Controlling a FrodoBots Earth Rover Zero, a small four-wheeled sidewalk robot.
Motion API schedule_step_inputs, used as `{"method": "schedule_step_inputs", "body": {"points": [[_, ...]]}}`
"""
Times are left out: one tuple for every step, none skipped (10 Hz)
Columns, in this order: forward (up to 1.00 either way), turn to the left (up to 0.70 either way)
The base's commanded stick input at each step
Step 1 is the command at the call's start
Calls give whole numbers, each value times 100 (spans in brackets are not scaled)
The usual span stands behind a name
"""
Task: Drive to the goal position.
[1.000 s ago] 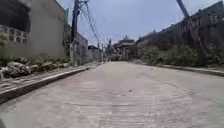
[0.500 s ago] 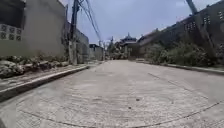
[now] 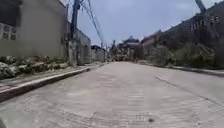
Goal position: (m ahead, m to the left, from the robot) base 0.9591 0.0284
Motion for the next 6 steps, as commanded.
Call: {"method": "schedule_step_inputs", "body": {"points": [[100, 0], [100, 0], [100, 0], [100, 0], [100, 0], [100, 0]]}}
